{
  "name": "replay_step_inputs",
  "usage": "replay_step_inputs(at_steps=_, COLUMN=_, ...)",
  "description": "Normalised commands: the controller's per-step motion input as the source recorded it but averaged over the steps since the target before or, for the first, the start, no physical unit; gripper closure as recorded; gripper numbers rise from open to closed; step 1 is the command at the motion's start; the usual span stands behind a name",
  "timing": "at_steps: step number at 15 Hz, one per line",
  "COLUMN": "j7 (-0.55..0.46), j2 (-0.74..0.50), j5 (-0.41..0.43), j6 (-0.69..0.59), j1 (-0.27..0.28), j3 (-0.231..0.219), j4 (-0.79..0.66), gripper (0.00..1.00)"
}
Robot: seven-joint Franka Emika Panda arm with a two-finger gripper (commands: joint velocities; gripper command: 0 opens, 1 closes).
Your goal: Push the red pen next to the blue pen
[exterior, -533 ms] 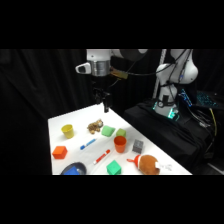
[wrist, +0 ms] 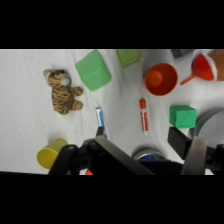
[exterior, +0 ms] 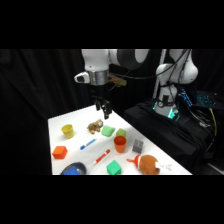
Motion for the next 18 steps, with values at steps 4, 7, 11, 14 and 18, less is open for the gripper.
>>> replay_step_inputs(at_steps=4, j7=0.08, j2=0.25, j5=-0.052, j6=0.02, j1=0.111, j3=0.071, j4=0.30, gripper=0.00)
replay_step_inputs(at_steps=7, j7=-0.02, j2=0.14, j5=0.014, j6=0.09, j1=0.099, j3=0.078, j4=0.17, gripper=0.00)
replay_step_inputs(at_steps=11, j7=-0.14, j2=0.05, j5=0.094, j6=0.24, j1=0.061, j3=0.077, j4=0.00, gripper=0.00)
replay_step_inputs(at_steps=14, j7=-0.21, j2=0.01, j5=0.155, j6=0.33, j1=0.034, j3=0.076, j4=-0.15, gripper=0.00)
replay_step_inputs(at_steps=18, j7=-0.26, j2=0.01, j5=0.212, j6=0.36, j1=0.006, j3=0.079, j4=-0.23, gripper=0.00)
